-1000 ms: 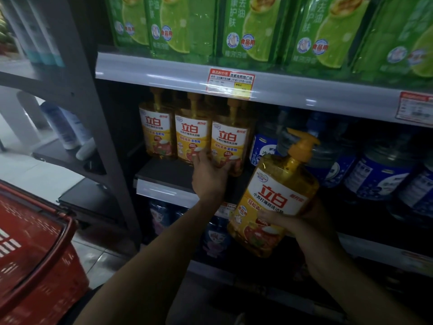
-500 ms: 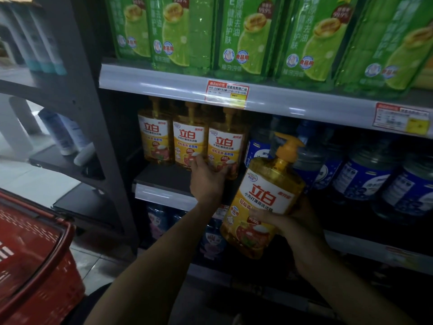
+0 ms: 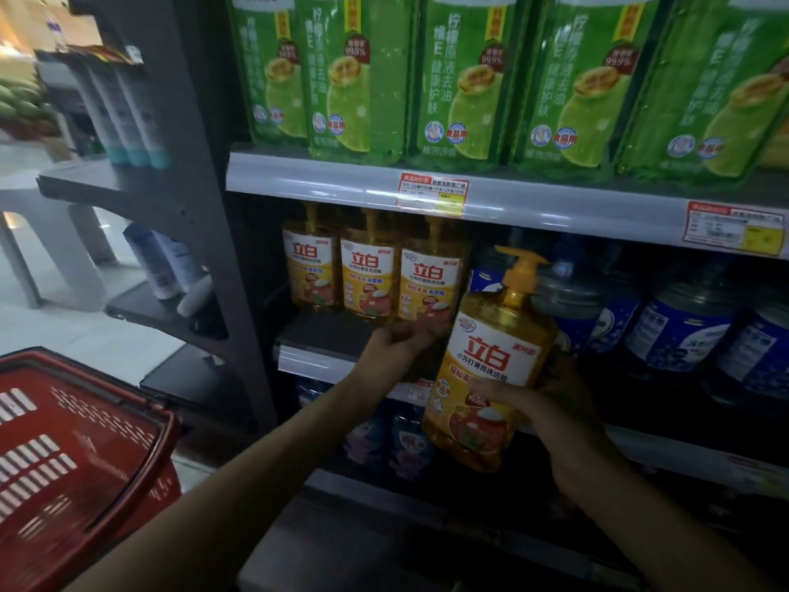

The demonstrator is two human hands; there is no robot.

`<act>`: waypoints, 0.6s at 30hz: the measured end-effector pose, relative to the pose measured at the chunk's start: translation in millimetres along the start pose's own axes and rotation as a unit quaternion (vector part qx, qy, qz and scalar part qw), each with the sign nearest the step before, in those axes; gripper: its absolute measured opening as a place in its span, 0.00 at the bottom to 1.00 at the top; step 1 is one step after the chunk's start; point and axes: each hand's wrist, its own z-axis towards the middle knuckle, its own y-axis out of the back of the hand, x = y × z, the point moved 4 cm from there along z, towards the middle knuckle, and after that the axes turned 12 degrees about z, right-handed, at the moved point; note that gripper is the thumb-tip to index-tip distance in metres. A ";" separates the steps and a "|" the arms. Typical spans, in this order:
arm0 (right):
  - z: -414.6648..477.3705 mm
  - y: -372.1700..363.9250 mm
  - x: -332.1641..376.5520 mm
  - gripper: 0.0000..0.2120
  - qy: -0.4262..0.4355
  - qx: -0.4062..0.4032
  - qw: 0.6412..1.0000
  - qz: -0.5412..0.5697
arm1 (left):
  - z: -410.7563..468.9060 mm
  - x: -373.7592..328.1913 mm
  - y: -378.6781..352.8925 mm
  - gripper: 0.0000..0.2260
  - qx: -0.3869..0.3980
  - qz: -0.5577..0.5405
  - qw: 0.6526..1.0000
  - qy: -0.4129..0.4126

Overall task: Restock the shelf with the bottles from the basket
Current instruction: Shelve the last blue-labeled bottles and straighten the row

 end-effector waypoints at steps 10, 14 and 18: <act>6.4 -36.0 -14.7 0.32 0.029 0.019 0.997 -0.062 | -70.8 -5.8 23.9 0.13 0.064 0.056 0.995 -0.060; 11.4 -78.9 -28.4 0.37 0.050 0.027 0.993 -0.102 | -76.8 6.8 48.1 0.16 -0.014 0.016 0.999 -0.042; 19.8 -120.2 -33.3 0.40 0.101 0.071 0.986 -0.114 | -72.7 13.9 77.1 0.27 -0.080 0.052 0.994 -0.054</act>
